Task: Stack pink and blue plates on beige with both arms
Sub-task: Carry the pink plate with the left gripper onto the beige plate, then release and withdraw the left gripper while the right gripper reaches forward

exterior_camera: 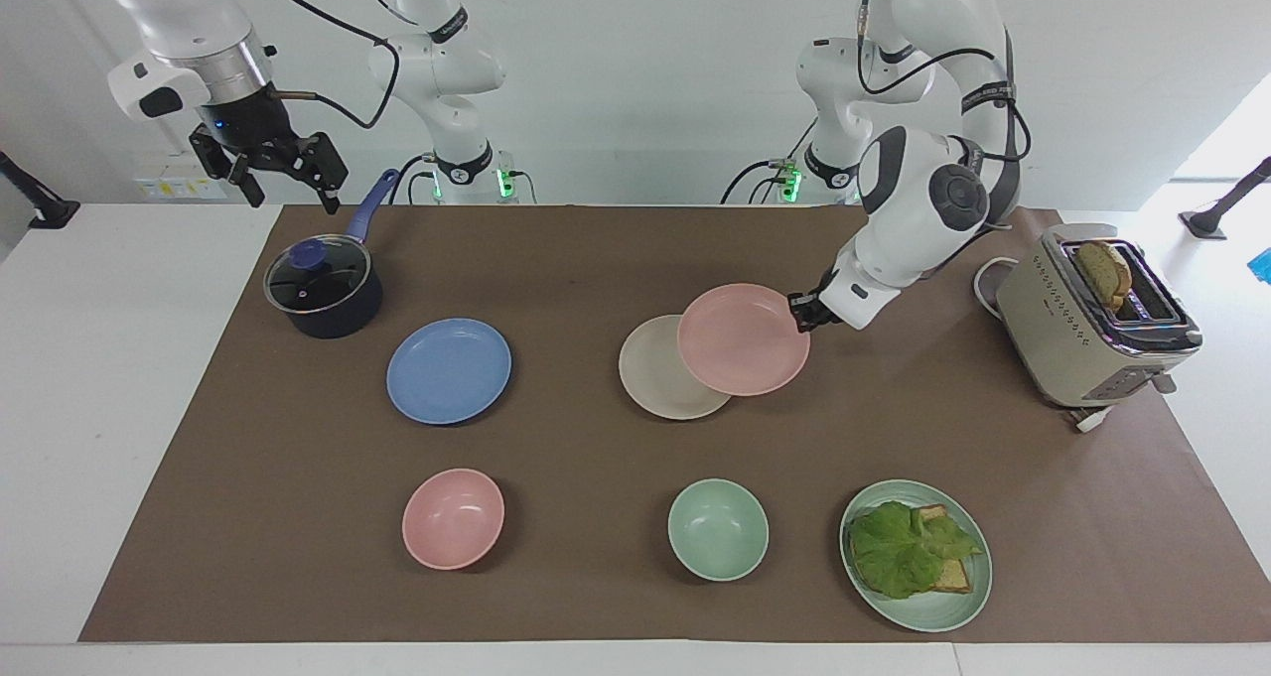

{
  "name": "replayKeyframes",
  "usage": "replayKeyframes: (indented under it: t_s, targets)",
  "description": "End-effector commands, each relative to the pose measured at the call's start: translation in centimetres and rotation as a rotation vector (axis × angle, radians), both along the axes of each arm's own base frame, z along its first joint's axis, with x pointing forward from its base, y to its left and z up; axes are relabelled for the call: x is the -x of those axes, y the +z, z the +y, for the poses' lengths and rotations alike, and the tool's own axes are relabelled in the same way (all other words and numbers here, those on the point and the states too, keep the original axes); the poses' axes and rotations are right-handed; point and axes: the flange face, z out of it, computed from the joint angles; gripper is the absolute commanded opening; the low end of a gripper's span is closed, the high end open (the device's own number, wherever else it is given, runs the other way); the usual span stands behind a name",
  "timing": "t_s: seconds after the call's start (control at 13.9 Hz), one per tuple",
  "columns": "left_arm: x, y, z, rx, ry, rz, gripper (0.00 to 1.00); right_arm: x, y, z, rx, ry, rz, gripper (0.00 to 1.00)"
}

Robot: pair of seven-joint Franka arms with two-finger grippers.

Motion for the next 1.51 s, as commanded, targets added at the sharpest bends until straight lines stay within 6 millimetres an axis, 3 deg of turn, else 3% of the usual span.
replayKeyframes:
  t_s: [0.0, 0.22, 0.29, 0.43, 1.08, 1.15, 1.22, 1.29, 1.44]
  targets:
    - [2.1, -0.3, -2.7, 0.03, 0.036, -0.017, 0.0, 0.6, 0.3, -0.2, 0.004, 0.024, 0.003, 1.0]
    - [2.6, -1.4, -4.3, 0.036, 0.034, -0.025, 0.0, 0.4, 0.2, -0.2, 0.005, 0.018, -0.008, 1.0]
    - [2.9, -2.7, -4.9, 0.031, 0.03, -0.02, 0.0, 0.3, 0.1, -0.1, 0.005, 0.015, -0.007, 1.0]
    - [2.8, -3.8, -4.7, 0.033, 0.041, -0.049, 0.0, 0.1, -0.2, -0.4, 0.01, -0.002, 0.004, 1.0]
    - [2.6, -3.7, -5.3, 0.043, 0.029, -0.079, 0.0, 0.7, -1.7, -0.4, 0.003, -0.02, 0.005, 1.0]
    - [2.5, -3.6, -5.2, 0.043, 0.028, -0.081, 0.21, 0.7, -1.7, -0.4, 0.003, -0.019, -0.003, 1.0]
    - [2.5, -3.6, -5.2, 0.044, 0.03, -0.083, 0.75, 0.8, -1.7, -0.4, 0.003, -0.019, -0.001, 1.0]
    - [2.4, -3.6, -5.2, 0.044, 0.034, -0.086, 0.9, 0.8, -1.8, -0.4, 0.003, -0.019, -0.001, 1.0]
    - [2.4, -3.6, -5.2, 0.045, 0.033, -0.088, 0.91, 0.8, -2.0, -0.5, 0.003, -0.021, 0.002, 1.0]
